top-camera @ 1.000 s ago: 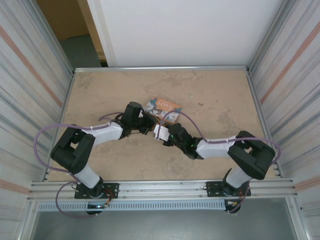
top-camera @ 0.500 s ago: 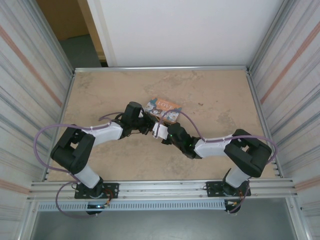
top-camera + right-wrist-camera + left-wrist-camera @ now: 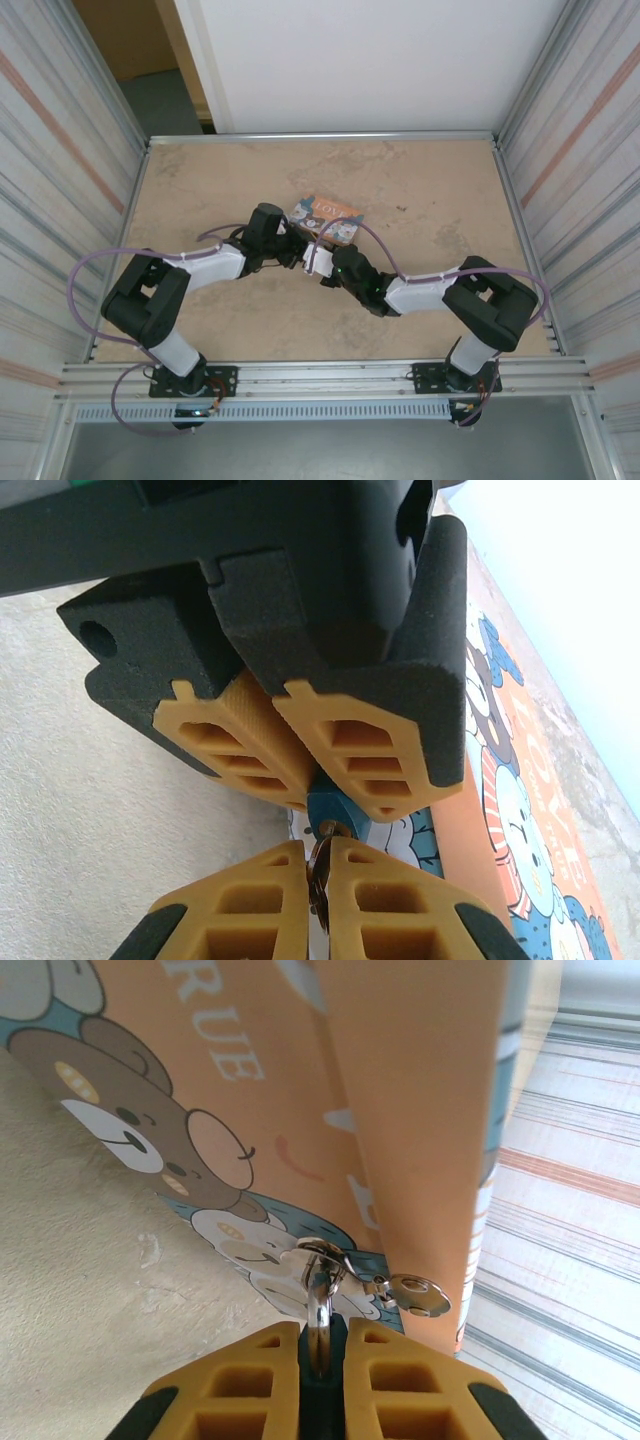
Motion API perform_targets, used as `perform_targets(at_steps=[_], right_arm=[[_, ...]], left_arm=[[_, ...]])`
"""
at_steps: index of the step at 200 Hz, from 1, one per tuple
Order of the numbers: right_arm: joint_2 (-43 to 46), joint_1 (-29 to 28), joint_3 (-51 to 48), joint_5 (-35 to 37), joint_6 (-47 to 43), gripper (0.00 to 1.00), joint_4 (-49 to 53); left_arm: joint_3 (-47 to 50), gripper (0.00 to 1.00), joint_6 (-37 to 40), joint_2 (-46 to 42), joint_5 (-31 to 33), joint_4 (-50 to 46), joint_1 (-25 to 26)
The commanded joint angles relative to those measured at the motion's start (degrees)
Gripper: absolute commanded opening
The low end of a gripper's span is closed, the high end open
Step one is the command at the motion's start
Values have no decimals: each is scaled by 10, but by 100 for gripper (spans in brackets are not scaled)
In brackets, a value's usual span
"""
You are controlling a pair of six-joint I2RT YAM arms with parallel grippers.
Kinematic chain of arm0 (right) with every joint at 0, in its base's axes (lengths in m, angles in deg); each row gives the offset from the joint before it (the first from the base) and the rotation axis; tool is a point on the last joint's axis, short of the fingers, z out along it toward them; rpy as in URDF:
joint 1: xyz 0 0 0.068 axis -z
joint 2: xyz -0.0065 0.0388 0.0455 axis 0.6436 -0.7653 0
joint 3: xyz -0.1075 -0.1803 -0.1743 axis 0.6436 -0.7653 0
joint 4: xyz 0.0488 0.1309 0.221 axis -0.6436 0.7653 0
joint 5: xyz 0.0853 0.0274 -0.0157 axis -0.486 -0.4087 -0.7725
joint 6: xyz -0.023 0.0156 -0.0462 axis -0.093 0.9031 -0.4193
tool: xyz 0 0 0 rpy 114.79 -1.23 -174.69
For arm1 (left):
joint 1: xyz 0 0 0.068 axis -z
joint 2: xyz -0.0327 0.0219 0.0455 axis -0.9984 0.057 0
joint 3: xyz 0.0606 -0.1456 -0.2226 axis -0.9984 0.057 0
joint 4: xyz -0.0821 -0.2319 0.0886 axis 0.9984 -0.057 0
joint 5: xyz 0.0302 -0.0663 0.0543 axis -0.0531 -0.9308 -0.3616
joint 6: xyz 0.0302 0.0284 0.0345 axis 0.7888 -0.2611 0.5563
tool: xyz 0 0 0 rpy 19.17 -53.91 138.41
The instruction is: Unlock a padlock with a key
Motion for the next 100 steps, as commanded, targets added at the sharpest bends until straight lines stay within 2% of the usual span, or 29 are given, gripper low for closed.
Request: perform_targets(at_steps=[1,100], right_arm=[[-15,-4,17,21,23,4,-22],[-28,-1,20,43,71,0,-41]], left_arm=[[-7,0,-1,-5,-22,30,4],[-3,0,-8,1,-28,43,4]])
